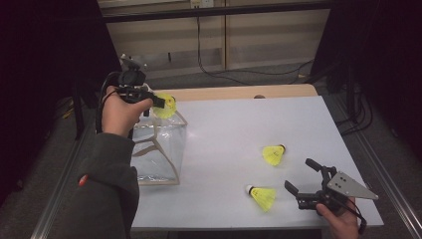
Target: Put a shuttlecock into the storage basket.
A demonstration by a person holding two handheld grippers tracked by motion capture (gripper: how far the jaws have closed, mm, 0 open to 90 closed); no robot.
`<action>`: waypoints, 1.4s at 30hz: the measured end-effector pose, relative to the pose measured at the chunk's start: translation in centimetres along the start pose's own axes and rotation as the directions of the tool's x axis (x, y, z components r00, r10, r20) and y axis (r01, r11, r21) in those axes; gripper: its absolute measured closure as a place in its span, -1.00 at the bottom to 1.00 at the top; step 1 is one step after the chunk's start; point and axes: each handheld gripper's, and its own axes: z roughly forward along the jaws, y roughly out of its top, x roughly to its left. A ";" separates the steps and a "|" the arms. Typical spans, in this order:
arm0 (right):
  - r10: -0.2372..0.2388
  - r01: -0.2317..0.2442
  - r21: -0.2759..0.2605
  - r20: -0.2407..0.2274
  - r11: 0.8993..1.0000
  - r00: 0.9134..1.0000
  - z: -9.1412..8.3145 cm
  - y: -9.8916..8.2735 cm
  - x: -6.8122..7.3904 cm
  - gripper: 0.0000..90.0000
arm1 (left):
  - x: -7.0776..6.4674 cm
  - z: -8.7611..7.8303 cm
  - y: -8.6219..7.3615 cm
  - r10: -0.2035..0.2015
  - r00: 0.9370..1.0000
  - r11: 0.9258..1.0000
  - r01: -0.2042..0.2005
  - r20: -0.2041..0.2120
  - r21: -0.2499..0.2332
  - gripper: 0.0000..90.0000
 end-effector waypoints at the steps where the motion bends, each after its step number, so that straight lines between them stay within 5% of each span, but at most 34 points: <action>1: -0.001 0.001 0.000 0.000 1.000 1.000 0.0 0.0 0.0 -0.98 | 0.0 0.0 0.0 -0.001 1.000 1.000 0.001 -0.002 0.000 0.95; 42: -0.003 0.003 -0.008 -0.001 1.000 1.000 -0.1 0.1 0.1 -0.98 | 2.5 -1.2 -0.3 -0.059 0.997 0.998 0.058 -0.051 -0.027 0.95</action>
